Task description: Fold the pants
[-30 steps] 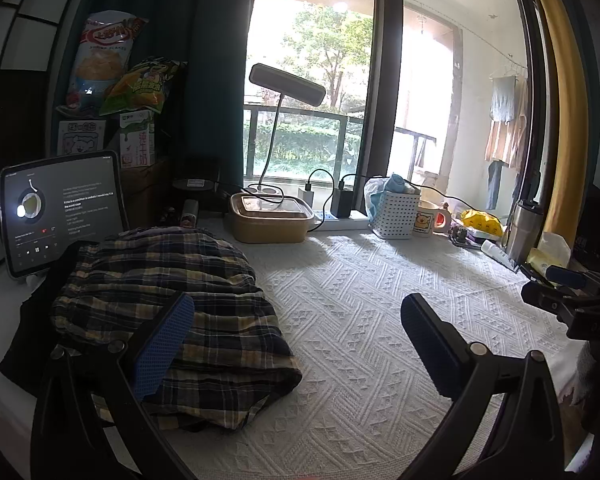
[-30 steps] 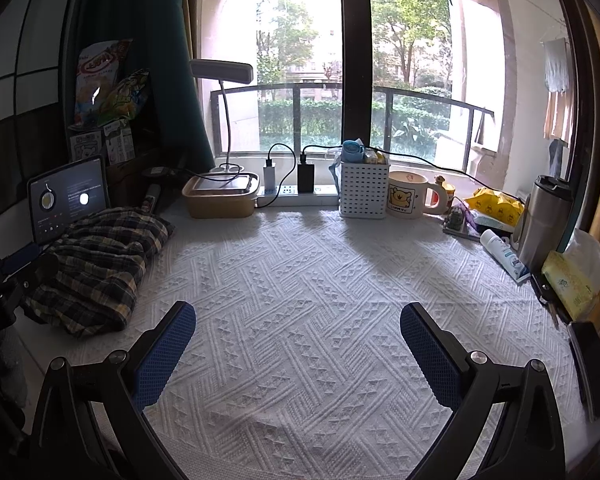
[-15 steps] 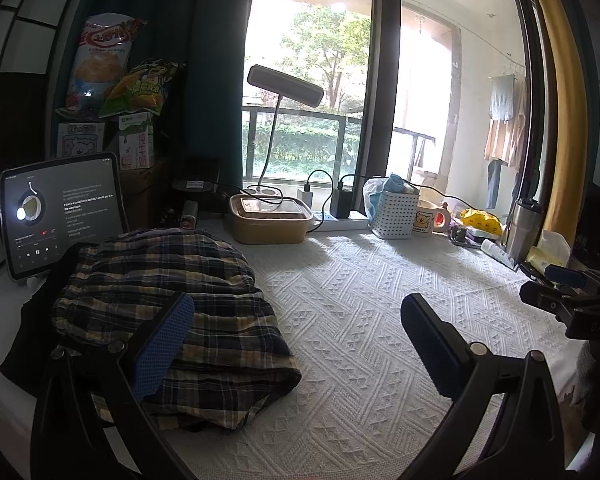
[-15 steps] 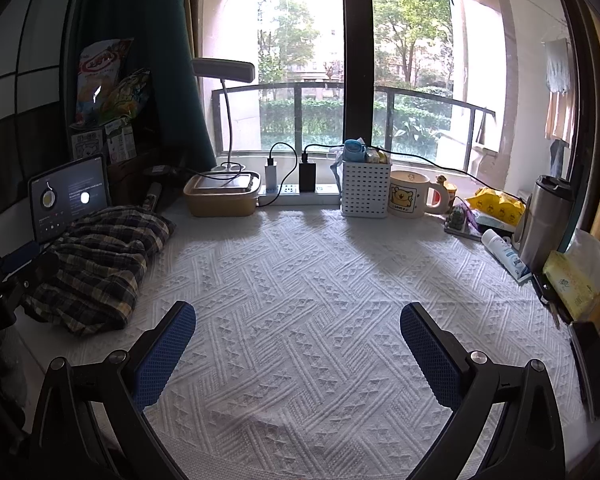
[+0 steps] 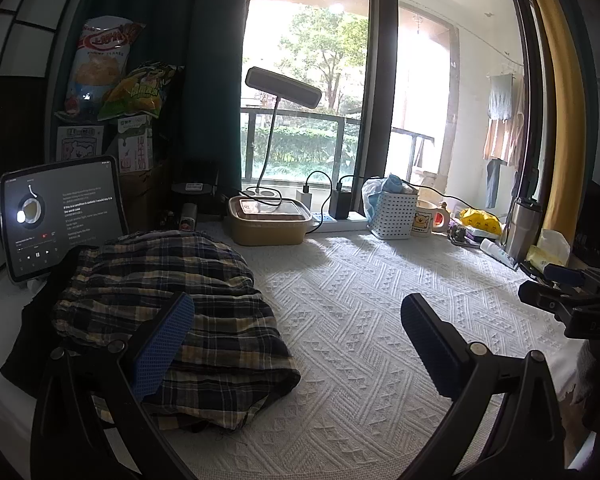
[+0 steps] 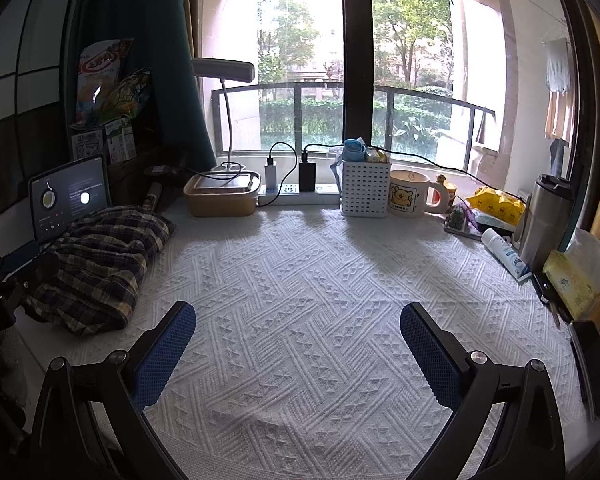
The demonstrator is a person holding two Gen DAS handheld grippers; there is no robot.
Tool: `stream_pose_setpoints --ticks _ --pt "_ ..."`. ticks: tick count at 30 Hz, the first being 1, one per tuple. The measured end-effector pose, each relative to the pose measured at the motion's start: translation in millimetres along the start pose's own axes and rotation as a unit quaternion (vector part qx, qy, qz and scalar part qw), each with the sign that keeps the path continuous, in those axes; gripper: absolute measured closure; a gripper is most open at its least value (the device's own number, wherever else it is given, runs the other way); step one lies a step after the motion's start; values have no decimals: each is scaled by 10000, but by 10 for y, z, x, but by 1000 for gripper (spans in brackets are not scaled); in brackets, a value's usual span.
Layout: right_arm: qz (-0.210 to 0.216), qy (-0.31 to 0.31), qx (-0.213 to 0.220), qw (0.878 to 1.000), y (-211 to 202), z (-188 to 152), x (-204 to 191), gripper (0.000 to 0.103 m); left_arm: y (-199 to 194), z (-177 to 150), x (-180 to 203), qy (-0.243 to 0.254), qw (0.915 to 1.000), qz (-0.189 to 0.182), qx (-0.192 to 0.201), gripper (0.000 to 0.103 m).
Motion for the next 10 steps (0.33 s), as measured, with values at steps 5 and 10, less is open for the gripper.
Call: stream_pose_setpoints --ticks 5,10 --pt "16 -7 -8 10000 5 -2 -14 0 -7 -2 4 29 10000 -11 12 1" --pt "10 -2 -7 10000 6 1 -12 0 -18 -1 -6 17 10000 7 56 1"
Point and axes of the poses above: each gripper's, at about its wrist camera, not at the fingertips, and y roughly the way its jaws point, x to its right, z to its top, the point moved 3 cm from there along y, roughly the way its jaws point, and after that the axes turned 8 degrees about -y, right-handed, at the moved point
